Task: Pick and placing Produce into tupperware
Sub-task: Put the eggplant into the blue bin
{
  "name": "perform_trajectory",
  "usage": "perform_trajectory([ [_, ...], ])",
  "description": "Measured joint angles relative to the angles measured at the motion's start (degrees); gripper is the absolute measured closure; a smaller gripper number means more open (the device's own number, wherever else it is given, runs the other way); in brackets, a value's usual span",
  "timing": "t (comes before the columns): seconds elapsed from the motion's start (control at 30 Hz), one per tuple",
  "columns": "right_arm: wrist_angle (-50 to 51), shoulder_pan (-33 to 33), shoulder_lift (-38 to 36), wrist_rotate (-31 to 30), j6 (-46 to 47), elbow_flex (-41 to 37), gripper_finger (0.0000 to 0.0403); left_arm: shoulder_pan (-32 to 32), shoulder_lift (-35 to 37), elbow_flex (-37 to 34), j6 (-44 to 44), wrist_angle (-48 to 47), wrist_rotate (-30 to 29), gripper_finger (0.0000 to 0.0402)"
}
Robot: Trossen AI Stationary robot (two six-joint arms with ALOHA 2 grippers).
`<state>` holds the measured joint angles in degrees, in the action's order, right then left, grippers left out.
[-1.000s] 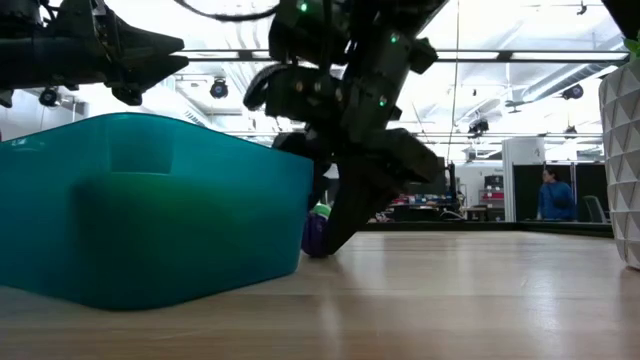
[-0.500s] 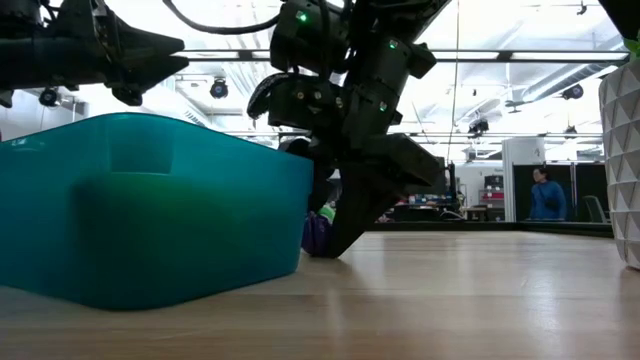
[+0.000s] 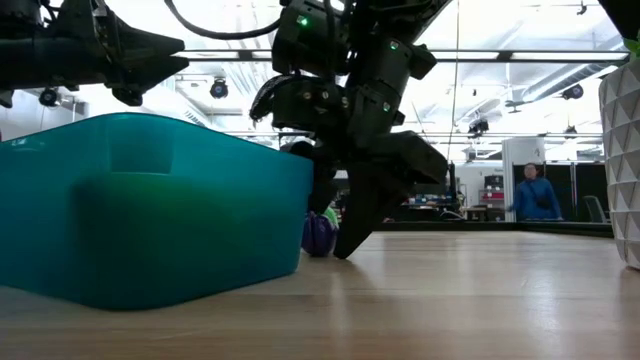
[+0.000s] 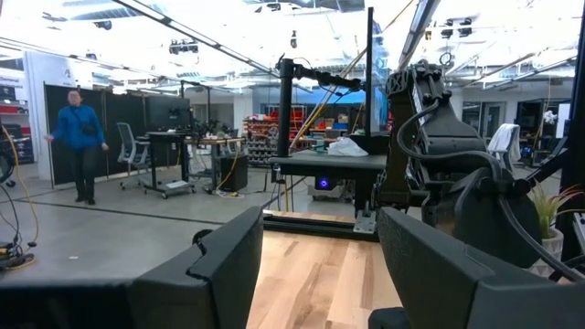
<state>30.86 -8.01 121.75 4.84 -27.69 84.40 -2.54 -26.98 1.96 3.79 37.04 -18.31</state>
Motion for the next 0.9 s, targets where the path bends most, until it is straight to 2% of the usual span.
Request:
perform_trajectory([
  [0.13, 0.12, 0.0, 0.0, 0.12, -0.18, -0.02, 0.0087, 0.0, 0.01, 0.01, 0.0, -0.01, -0.01, 0.0196],
  [0.53, 0.45, -0.11, 0.0, 0.48, 1.08, -0.11, 0.0187, 0.01, 0.0, 0.01, 0.0, -0.01, -0.02, 0.0196],
  [0.9, 0.6, -0.11, 0.02, 0.48, 3.73, -0.13, 0.0241, 0.01, 0.0, 0.0, 0.02, -0.01, -0.02, 0.0196],
])
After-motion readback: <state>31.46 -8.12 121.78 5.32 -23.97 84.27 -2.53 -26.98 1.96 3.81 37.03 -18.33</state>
